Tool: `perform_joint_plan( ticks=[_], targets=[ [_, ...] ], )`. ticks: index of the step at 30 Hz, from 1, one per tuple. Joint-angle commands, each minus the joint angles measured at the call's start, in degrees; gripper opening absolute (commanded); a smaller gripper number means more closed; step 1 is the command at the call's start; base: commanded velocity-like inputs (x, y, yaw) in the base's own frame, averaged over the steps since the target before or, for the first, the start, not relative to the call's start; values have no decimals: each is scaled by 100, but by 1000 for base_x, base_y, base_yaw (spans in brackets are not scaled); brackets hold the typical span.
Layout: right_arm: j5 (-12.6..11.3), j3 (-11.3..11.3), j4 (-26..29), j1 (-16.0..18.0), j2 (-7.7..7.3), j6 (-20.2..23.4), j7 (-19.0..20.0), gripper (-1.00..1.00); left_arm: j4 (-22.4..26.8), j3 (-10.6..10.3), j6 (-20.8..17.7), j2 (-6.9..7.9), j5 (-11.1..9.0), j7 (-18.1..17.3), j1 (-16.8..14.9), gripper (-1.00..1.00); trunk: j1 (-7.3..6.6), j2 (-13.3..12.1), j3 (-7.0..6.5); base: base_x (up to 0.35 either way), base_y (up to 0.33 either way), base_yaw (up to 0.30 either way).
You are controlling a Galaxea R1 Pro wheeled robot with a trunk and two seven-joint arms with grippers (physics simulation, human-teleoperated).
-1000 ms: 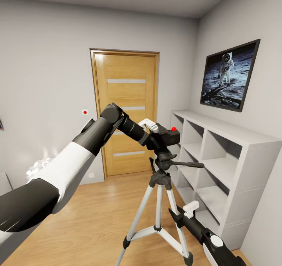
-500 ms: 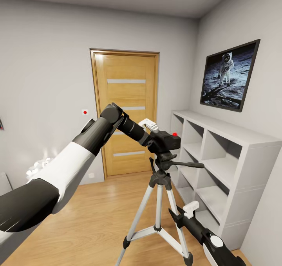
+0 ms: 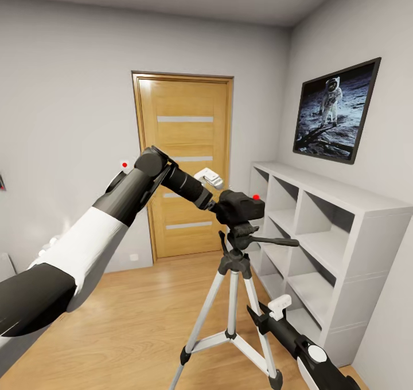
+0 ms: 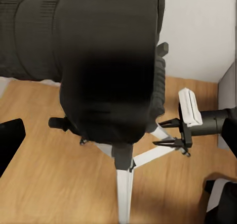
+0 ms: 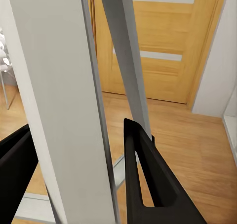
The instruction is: Attach the digital camera to the camera tripod in the bedroom.
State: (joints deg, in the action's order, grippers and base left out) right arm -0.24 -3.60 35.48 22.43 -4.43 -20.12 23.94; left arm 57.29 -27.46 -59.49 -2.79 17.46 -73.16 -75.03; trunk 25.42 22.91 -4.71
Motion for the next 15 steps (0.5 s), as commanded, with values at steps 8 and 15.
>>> perform_joint_plan(
  ticks=[8, 15],
  targets=[
    [165, -48, -35, -3, -5, 12, -276, -100, 652, 473, -51, 836, 47, -1265, -3, 100, 36, 1, 5, 0, 0, 0],
    [165, -60, -33, -6, -5, 9, -276, -100, 855, 1187, -51, 1748, 39, -1684, -3, 100, 36, 1, 5, 0, 0, 0]
  ],
)
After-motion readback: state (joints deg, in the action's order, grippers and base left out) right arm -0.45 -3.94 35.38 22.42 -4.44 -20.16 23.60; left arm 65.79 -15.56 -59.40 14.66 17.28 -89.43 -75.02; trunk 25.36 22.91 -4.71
